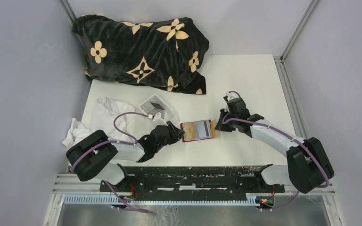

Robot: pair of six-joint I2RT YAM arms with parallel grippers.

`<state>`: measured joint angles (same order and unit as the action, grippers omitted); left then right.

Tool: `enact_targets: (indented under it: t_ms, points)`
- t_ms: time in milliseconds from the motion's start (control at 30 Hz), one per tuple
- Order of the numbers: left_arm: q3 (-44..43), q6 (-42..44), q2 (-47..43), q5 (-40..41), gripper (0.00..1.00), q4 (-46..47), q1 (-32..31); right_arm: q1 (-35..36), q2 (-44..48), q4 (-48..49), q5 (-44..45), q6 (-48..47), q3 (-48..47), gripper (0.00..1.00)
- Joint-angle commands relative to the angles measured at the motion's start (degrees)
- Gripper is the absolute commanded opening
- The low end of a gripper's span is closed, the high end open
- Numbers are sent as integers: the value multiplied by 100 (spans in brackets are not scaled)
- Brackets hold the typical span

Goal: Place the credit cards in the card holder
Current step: Turn over the card slot in the card holder.

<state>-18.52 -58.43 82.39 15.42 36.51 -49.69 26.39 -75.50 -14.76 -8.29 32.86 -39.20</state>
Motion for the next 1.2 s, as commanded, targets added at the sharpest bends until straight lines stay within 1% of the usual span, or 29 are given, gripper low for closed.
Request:
enact_targets:
  t_ms: [0, 333, 667, 1167]
  points:
    - [-99, 225, 126, 34, 36, 183, -25, -70, 9, 85, 116, -104, -212, 1]
    - [-103, 192, 264, 27, 36, 242, -32, -108, -5, 256, -147, 9, -191, 1]
    - [-91, 164, 314, 67, 35, 247, -26, -128, 264, 103, -15, -25, -228, 1]
    - [-125, 139, 411, 49, 35, 295, -40, -130, 121, 324, -332, 53, -211, 1]
